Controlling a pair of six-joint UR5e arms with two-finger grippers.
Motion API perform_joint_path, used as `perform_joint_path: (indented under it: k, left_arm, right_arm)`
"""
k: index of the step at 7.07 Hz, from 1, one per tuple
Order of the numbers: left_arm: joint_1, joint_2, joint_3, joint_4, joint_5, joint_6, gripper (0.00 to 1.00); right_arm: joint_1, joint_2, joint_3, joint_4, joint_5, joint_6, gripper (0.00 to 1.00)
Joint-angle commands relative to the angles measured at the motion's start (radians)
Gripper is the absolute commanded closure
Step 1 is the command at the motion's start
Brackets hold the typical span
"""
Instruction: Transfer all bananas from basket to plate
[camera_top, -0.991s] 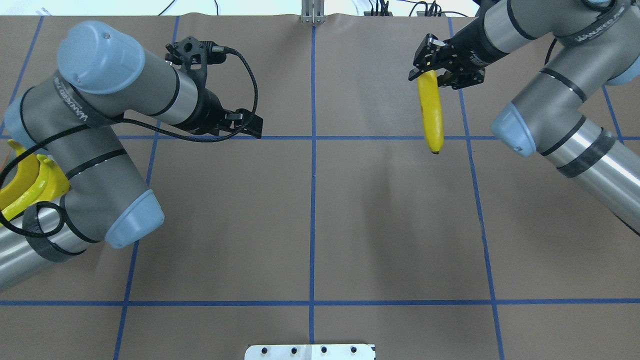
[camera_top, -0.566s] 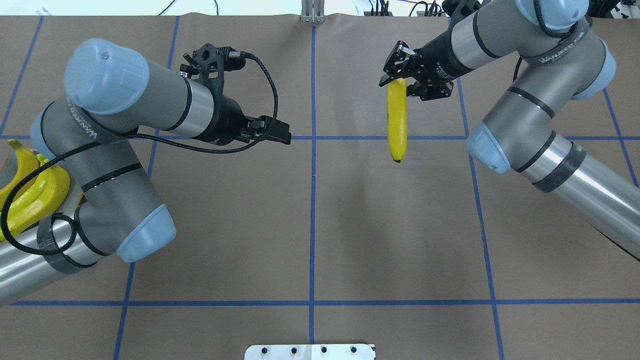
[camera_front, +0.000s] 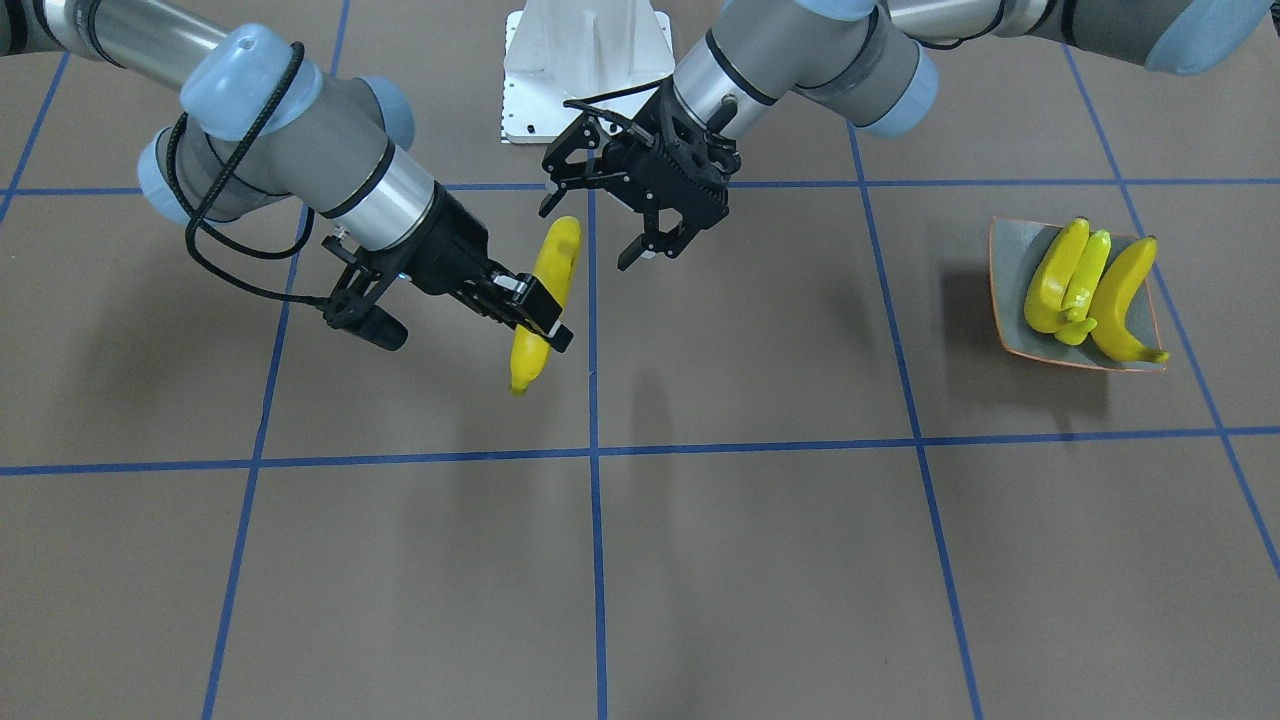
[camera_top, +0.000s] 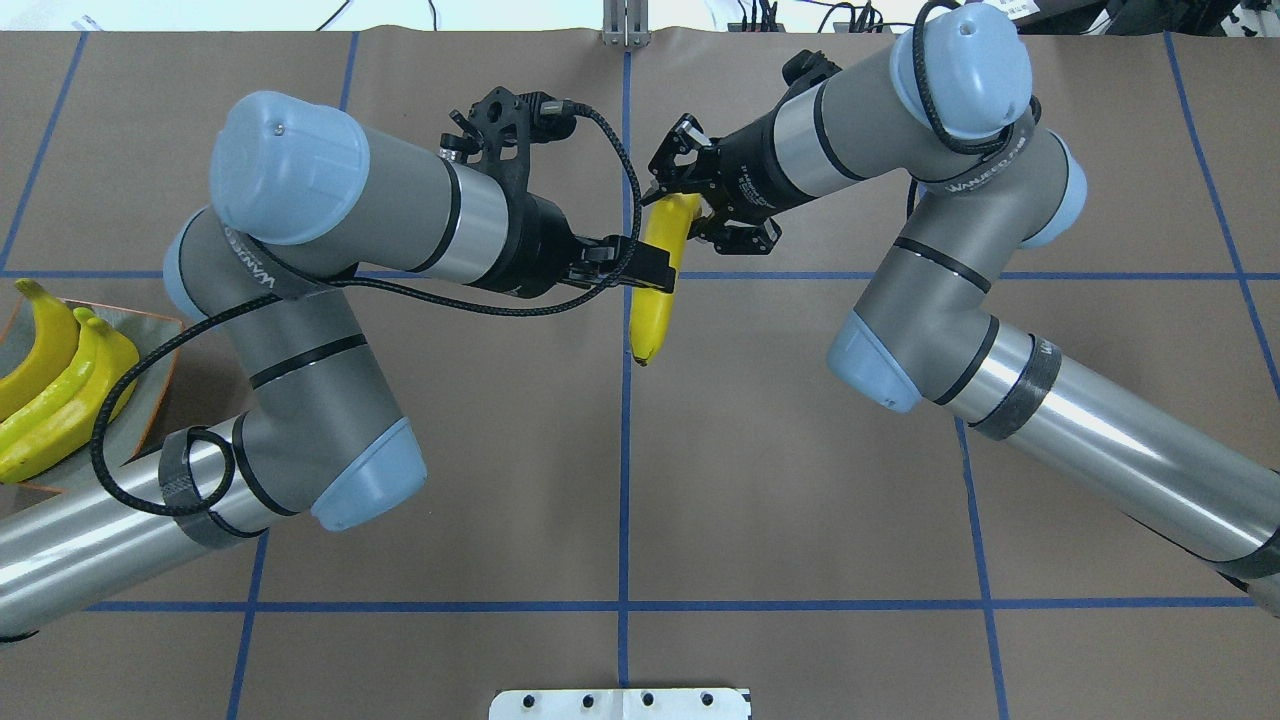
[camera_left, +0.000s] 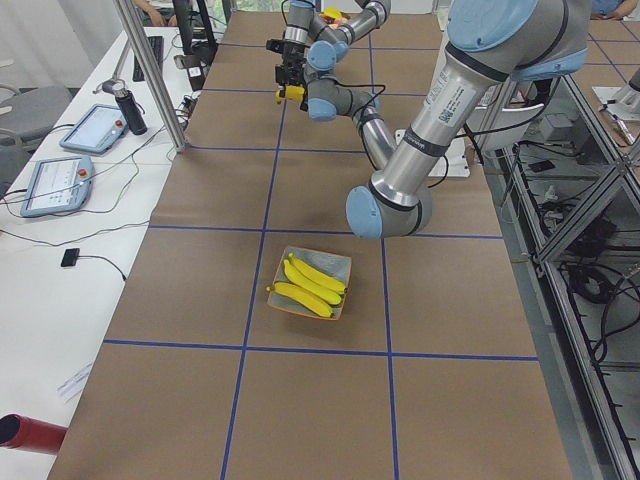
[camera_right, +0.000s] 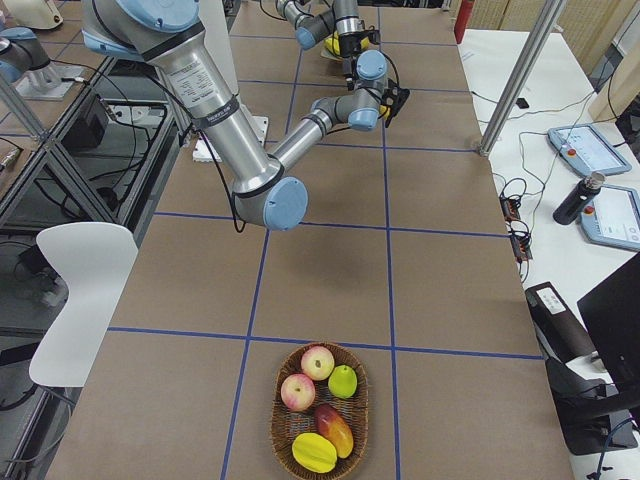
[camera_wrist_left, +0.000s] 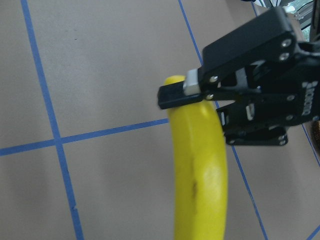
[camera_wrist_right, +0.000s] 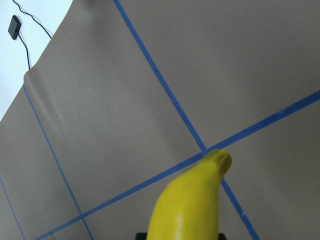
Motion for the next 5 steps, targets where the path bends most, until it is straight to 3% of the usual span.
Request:
perform_joint_path:
  k: [1, 3, 4, 5]
  left_arm:
    - [-0.001, -0.013, 0.019, -0.001, 0.000, 0.002, 0.00]
    - [-0.002, -0.010, 0.019, 0.005, 0.002, 0.005, 0.01]
    - [-0.001, -0.010, 0.019, 0.005, 0.017, 0.003, 0.08]
    - [-0.001, -0.010, 0.021, 0.005, 0.028, 0.003, 0.38]
  right_arm:
    - [-0.014, 0.006, 0.020, 0.003, -0.010, 0.021, 1.00]
    - [-0.014, -0.002, 0.028, 0.023, -0.004, 0.018, 1.00]
    - [-0.014, -0.003, 0.028, 0.023, -0.002, 0.018, 1.00]
    - [-0.014, -0.003, 0.034, 0.023, -0.002, 0.018, 1.00]
